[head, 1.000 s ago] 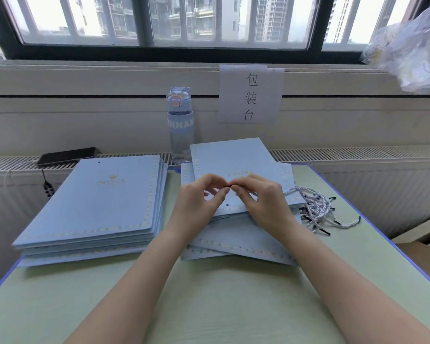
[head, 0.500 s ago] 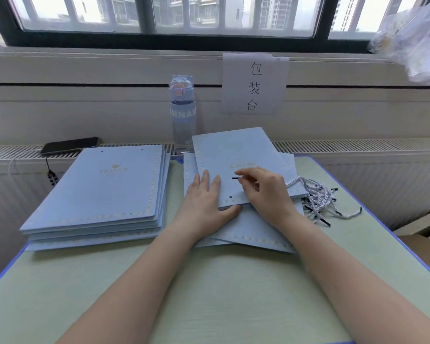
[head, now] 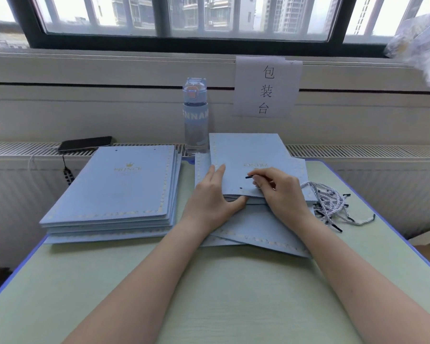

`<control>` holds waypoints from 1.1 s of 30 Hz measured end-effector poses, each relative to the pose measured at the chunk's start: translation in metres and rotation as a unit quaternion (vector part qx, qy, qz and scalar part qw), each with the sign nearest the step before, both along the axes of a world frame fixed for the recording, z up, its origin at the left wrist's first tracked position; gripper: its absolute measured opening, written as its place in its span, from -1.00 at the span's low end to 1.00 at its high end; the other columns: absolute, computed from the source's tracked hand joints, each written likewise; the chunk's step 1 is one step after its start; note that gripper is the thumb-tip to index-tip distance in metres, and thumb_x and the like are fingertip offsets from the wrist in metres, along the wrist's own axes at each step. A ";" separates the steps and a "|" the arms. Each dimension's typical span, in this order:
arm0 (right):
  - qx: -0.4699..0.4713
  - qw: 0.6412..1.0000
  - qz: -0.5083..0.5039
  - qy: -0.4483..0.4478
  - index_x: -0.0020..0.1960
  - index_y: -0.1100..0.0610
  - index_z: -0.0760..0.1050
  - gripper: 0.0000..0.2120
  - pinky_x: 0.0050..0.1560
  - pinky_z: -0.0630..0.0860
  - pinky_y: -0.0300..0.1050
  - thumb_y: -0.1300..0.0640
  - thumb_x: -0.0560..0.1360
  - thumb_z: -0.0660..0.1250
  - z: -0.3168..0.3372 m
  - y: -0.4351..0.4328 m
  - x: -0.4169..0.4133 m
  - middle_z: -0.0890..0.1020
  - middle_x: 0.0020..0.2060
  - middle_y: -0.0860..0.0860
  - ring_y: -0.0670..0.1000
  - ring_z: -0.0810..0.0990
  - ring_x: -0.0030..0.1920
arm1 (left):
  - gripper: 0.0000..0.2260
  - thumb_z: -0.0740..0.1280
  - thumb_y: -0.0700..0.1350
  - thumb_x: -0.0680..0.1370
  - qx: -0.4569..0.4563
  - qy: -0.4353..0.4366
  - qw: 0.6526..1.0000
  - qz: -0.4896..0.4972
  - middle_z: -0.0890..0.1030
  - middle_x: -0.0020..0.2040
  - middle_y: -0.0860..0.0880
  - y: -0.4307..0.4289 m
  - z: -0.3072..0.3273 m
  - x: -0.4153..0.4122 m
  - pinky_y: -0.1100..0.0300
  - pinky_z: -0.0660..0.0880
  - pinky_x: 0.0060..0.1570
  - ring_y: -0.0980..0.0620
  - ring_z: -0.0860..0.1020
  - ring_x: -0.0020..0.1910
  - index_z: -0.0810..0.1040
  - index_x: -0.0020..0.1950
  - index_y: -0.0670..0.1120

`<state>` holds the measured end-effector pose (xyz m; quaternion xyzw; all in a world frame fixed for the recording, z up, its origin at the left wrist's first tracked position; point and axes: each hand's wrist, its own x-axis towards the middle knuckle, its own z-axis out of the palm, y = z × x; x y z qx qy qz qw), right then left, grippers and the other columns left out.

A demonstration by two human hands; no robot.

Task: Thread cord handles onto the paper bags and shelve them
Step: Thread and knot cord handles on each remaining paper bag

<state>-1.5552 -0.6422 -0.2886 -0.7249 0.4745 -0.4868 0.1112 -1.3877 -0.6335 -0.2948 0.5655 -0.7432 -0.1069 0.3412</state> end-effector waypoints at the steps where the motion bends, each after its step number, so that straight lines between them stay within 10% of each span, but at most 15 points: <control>1: -0.002 1.000 0.001 0.000 0.01 0.14 0.63 -0.85 -0.12 0.46 -0.38 0.29 0.52 0.32 0.000 0.000 0.000 0.64 -0.15 -0.02 -0.07 0.59 -0.15 | -0.25 0.40 0.12 0.45 -0.013 0.010 1.000 0.000 0.24 0.51 -0.13 0.000 0.000 0.000 0.20 0.19 0.35 -0.03 0.21 0.48 0.18 0.52 -0.11; 15: 0.011 0.998 0.005 -0.065 -0.07 0.07 0.63 -0.85 -0.10 0.47 -0.44 0.28 0.49 0.36 0.007 0.003 0.000 0.62 -0.19 -0.17 -0.30 0.56 -0.17 | -0.79 0.45 -0.28 0.40 -0.111 0.083 0.989 -0.055 0.57 0.21 -0.19 -0.003 0.005 0.013 0.40 0.37 0.11 0.04 0.52 0.24 0.67 0.02 -0.13; 33: -0.069 0.995 0.016 0.073 -0.05 0.17 0.65 -0.87 -0.11 0.38 -0.47 0.31 0.48 0.36 0.002 0.002 0.002 0.67 -0.20 -0.02 -0.16 0.53 -0.18 | -0.84 0.55 -0.19 0.35 -0.139 0.104 0.977 -0.123 0.65 0.06 -0.19 -0.007 -0.004 0.017 0.45 0.44 0.12 0.17 0.59 0.01 0.71 -0.09 -0.13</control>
